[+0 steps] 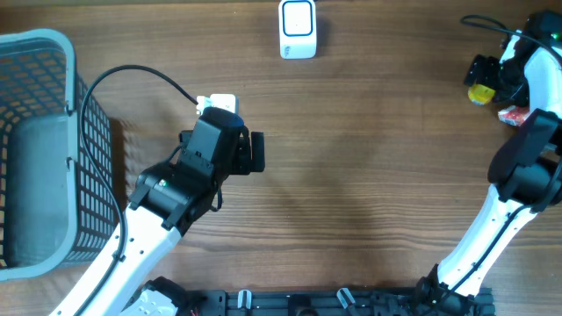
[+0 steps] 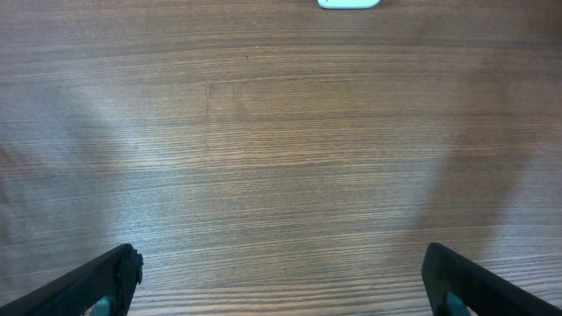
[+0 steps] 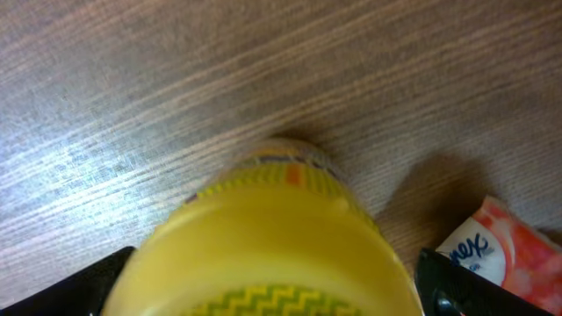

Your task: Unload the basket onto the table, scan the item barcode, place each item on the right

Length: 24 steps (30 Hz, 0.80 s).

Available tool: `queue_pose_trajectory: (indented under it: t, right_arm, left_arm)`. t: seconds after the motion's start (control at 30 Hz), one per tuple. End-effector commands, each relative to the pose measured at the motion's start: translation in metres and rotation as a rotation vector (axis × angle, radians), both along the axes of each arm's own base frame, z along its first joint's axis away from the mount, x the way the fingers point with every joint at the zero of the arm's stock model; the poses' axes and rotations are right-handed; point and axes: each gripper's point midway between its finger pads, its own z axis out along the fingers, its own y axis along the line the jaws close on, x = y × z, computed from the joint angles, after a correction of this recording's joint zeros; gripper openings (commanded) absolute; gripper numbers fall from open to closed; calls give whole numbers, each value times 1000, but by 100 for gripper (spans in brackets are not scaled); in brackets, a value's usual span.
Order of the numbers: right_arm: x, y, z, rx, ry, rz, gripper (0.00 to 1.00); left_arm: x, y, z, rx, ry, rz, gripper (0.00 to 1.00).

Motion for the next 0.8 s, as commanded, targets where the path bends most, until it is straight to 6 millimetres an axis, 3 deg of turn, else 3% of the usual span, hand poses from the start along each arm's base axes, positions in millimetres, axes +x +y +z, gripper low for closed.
queue_pose_trajectory:
  t: [0.0, 0.03, 0.1, 0.17, 0.2, 0.27, 0.33, 0.4, 0.43, 0.5, 0.6, 0.77]
  right_arm:
    - [-3, -3, 16, -13, -10, -5, 100]
    - [-2, -3, 29, -22, -32, -5, 100]
    - [-2, -1, 74, -46, -111, -2, 100]
    - [-5, 6, 124, -61, -209, 11, 100]
    - [-11, 14, 163, -72, -279, 24, 100]
    - [-25, 31, 220, -76, -393, 58, 100]
    - [-52, 62, 289, -81, -540, 135, 100]
    - [-82, 89, 336, -112, -634, 197, 100]
    - [-107, 111, 366, -137, -700, 236, 100]
    - [-150, 147, 406, -161, -805, 306, 100]
    - [-234, 194, 446, -175, -944, 415, 100]
    - [-349, 215, 453, -216, -1057, 441, 100]
  left_arm:
    - [4, 3, 7, 12, -30, 23, 100]
    - [5, 7, 10, 27, -46, 38, 100]
    - [9, 19, 25, 52, -113, 90, 100]
    - [10, 31, 56, 76, -236, 109, 100]
    - [7, 39, 83, 73, -334, 118, 100]
    - [-7, 52, 124, 50, -471, 124, 100]
    - [-33, 69, 159, 28, -591, 118, 100]
    - [-57, 88, 180, 4, -671, 151, 100]
    - [-68, 98, 189, -10, -705, 174, 100]
    - [-84, 108, 200, -47, -757, 188, 100]
    - [-92, 113, 204, -61, -778, 193, 100]
    - [-94, 114, 185, -9, -705, 176, 100]
